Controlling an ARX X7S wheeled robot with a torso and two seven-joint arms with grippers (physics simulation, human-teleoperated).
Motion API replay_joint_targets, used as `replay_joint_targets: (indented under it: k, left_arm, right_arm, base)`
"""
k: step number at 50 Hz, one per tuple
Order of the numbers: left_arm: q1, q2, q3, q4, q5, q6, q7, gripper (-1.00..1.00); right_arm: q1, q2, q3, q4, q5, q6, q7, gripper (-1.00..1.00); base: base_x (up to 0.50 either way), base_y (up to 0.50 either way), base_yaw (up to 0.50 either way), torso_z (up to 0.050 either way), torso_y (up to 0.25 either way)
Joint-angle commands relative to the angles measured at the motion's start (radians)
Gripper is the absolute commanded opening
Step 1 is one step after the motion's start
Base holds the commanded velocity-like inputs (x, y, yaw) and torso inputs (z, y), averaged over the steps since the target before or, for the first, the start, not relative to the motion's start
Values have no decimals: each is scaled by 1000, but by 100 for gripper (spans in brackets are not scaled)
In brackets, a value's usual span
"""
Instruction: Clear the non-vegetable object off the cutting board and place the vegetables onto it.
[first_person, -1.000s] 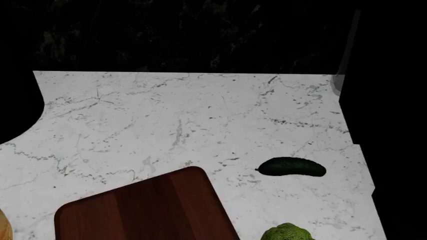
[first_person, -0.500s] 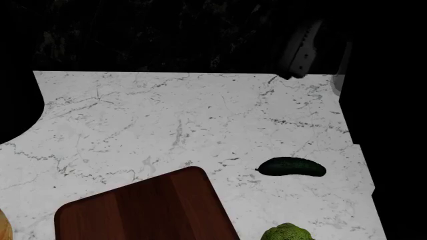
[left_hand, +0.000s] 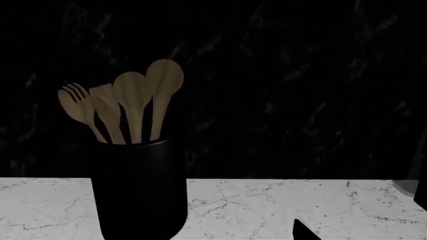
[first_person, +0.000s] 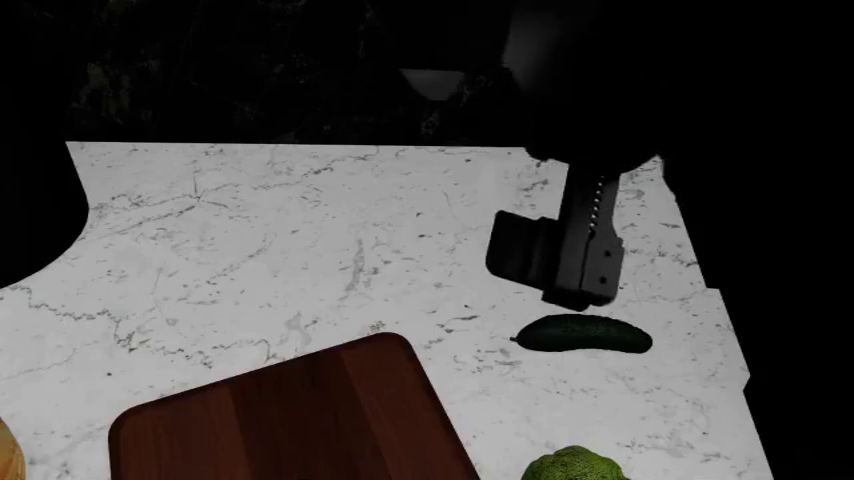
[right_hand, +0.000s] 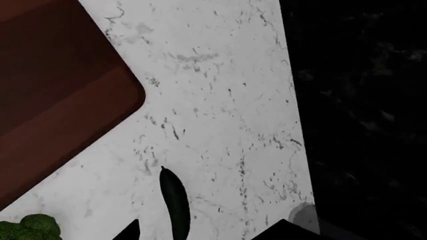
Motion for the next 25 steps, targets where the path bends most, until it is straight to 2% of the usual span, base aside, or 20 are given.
replay_joint_targets:
  k: [1,6,19,25]
  left_arm:
    - [2,16,-45,3,5,-9,6,100]
    - [2,38,-50,-4,1,-24,-16,100]
    - [-42,108,-50,-38,-32,-89,-110,100]
    - [-80,167,-38,-69,-45,-122,-160,100]
  right_arm:
    - [-29,-23,-26,9,-54,-30,-51,100]
    - [-48,-30,-32,61,-70,-72,-68,100]
    - [-119,-128,-17,387,-101,-298,-212,100]
    - [-160,-154,-13,487,-110,-362,-235,100]
  base:
    - [0,0,0,0,0]
    - [0,0,0,0,0]
    - [0,0,0,0,0]
    - [0,0,0,0,0]
